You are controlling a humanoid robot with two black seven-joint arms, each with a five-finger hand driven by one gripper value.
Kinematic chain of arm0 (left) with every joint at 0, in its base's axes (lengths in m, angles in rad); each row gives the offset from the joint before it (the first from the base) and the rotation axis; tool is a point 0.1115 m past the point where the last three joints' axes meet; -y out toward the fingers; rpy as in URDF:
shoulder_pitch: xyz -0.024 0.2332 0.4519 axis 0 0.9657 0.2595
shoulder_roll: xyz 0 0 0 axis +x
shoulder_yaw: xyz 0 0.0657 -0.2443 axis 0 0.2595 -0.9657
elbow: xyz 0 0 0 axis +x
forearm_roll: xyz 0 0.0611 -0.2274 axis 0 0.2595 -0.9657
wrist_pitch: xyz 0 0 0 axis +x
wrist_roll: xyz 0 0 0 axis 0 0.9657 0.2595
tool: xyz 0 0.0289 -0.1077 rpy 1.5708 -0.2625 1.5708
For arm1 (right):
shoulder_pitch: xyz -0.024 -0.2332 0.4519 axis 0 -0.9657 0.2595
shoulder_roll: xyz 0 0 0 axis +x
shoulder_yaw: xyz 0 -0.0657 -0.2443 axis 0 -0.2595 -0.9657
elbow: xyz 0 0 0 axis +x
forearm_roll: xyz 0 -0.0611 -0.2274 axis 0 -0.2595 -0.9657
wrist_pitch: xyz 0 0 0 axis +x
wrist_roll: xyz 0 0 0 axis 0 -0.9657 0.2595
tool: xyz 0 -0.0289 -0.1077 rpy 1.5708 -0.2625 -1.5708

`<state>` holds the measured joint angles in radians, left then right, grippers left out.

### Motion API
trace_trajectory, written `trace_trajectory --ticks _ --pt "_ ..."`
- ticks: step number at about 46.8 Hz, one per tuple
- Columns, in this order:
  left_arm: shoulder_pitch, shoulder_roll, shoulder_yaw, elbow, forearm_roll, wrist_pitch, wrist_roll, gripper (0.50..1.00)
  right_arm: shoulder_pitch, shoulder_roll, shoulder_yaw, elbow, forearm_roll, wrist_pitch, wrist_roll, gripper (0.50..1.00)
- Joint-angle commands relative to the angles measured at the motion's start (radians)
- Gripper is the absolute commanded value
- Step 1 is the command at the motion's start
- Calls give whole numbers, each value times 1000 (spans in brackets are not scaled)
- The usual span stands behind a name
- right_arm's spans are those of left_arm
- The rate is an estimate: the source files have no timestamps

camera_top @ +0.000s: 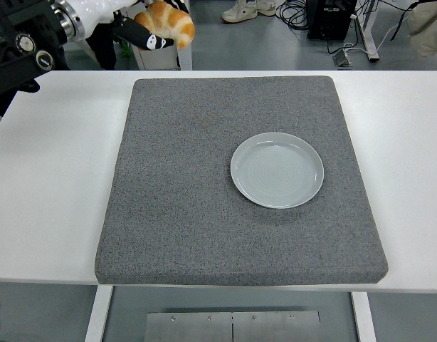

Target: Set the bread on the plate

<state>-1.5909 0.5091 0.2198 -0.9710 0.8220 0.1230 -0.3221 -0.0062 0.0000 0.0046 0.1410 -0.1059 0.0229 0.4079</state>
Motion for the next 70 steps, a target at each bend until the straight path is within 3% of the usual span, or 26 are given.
trace_trajectory --ticks 1,10,20,29,35,55,70 --pt "-7 -49 1 0 0 0 0 500 2 0 2 2 0 0 0 1000" --pt "5 -179 1 15 5 12 -2 500 2 0 2 2 0 0 0 1000" --pt "52 -380 4 155 6 15 -17 500 2 0 2 0 0 0 0 1000" --pt "114 -478 7 187 11 30 -20 500 -1 0 2 0 2 0 0 1000" --pt "161 -509 13 207 19 32 -20 500 -1 0 0 0 0 0 0 1000" --pt "276 -509 69 276 19 32 -26 500 -8 0 0 -1 0 0 0 1000" --pt "312 -509 69 285 19 32 -26 500 -6 0 0 -3 0 0 0 1000"
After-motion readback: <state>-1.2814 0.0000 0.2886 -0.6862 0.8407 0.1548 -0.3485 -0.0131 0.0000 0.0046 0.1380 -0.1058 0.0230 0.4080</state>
